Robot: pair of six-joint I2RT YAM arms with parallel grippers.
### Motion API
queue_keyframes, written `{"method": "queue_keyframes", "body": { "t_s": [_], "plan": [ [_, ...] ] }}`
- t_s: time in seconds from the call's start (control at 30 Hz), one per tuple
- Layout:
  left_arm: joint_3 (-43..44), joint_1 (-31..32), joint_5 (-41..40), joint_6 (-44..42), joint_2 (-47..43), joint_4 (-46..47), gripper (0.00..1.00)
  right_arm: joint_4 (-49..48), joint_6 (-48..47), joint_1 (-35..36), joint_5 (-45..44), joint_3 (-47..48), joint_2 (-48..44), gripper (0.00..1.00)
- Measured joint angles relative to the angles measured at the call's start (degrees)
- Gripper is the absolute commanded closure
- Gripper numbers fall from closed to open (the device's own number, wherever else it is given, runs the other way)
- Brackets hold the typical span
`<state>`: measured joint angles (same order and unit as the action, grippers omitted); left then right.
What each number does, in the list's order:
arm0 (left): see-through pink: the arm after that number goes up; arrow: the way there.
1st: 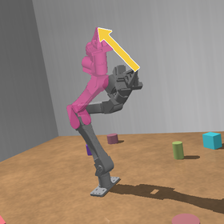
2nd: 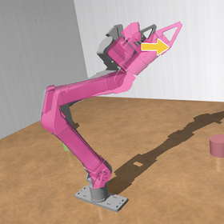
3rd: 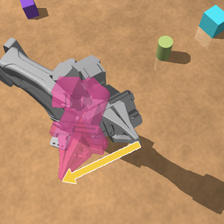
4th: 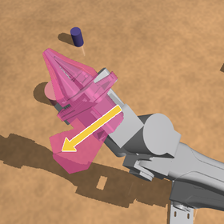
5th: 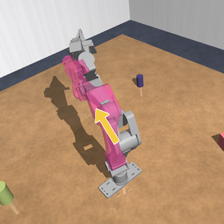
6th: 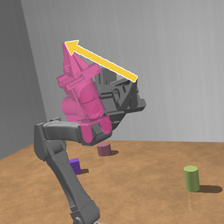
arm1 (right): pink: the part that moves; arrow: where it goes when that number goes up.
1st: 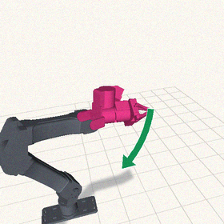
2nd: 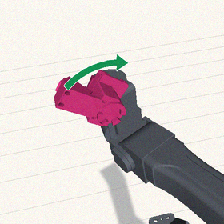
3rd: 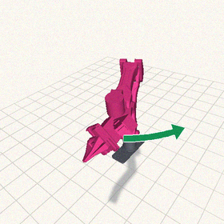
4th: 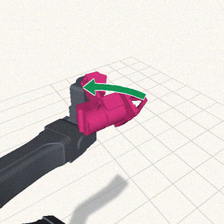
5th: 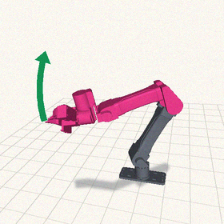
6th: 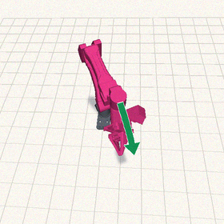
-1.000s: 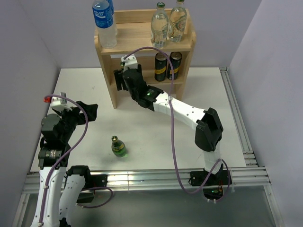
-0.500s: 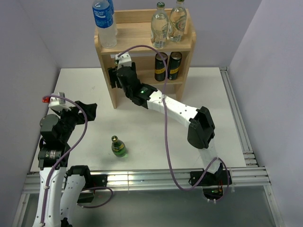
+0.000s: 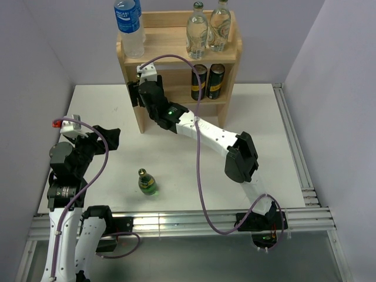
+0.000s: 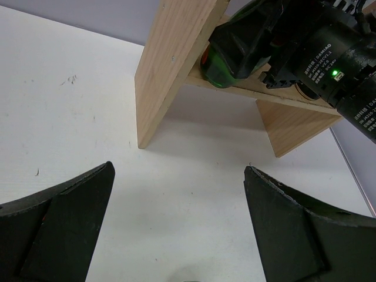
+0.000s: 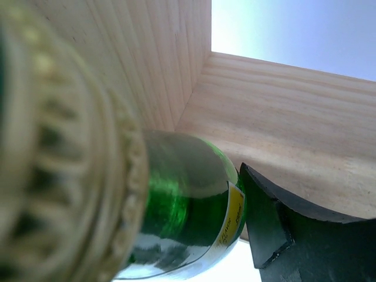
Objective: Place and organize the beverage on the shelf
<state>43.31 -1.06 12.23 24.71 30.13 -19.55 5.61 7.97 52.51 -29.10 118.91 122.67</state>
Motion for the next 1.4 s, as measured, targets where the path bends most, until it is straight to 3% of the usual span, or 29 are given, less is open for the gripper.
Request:
{"method": "queue_keyframes", "body": {
  "t_s": [1.07,1.13,1.23,1.27,1.4],
  "plan": [
    [0.0,-0.3,0.6,0.0,0.0,0.0,0.01,-2.8,-1.7,-0.4,-1.9,-1.3,0.3,1.00],
    [0.0,-0.3,0.6,0.0,0.0,0.0,0.01,-2.8,-1.7,-0.4,-1.9,-1.3,0.3,0.94],
    [0.0,-0.3,0.6,0.0,0.0,0.0,0.01,-2.8,-1.7,-0.4,-1.9,-1.3,0.3,0.68],
    [0.0,-0.3,0.6,0.0,0.0,0.0,0.01,-2.9,-1.7,-0.4,-1.9,-1.4,0.3,0.54],
    [0.0,-0.3,0.6,0.0,0.0,0.0,0.01,-3.8,-1.7,-0.5,-2.2,-2.0,0.3,0.31]
  ]
}}
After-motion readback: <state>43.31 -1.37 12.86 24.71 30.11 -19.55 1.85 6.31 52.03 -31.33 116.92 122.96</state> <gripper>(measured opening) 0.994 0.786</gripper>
